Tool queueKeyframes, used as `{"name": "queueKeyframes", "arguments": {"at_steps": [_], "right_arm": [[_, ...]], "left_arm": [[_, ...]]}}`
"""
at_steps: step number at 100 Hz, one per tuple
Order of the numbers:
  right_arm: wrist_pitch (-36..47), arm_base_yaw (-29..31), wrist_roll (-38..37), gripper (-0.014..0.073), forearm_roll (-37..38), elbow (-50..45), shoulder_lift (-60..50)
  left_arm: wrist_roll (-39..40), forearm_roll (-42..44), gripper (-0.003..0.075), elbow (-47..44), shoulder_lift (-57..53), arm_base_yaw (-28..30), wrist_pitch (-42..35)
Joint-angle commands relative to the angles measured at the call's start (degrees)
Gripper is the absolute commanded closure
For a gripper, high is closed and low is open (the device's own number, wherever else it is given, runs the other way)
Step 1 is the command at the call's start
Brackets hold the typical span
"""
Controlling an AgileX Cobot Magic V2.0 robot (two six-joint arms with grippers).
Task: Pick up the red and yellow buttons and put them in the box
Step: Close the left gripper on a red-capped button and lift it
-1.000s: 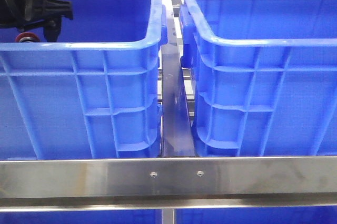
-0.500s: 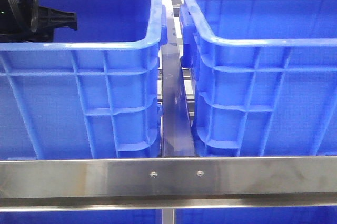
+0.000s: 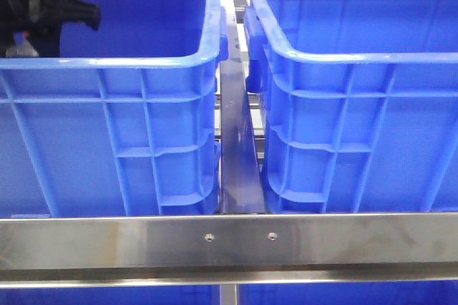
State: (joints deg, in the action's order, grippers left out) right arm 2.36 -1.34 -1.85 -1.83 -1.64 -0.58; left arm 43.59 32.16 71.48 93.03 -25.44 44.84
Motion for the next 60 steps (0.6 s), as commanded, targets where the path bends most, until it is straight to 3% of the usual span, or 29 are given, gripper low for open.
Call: {"name": "queueKeyframes", "arguments": {"at_steps": [1,41,60], "right_arm": [[4.9,-0.1,0.0,0.0662,0.5,0.1,-1.2],[4.9,-0.1,0.0,0.0662,0.5,0.1,-1.2],[4.9,-0.1,0.0,0.0662,0.5,0.1,-1.2]], "left_arm": [[-5.2,0.7,0.0738,1.9,-5.5,-2.2,0.4],[-31.3,-8.0,0.0738,1.9,-20.6,-14.8,3.5],[-42.9,-16.7,0.0738,1.9,-25.8,-19.4,3.6]]}}
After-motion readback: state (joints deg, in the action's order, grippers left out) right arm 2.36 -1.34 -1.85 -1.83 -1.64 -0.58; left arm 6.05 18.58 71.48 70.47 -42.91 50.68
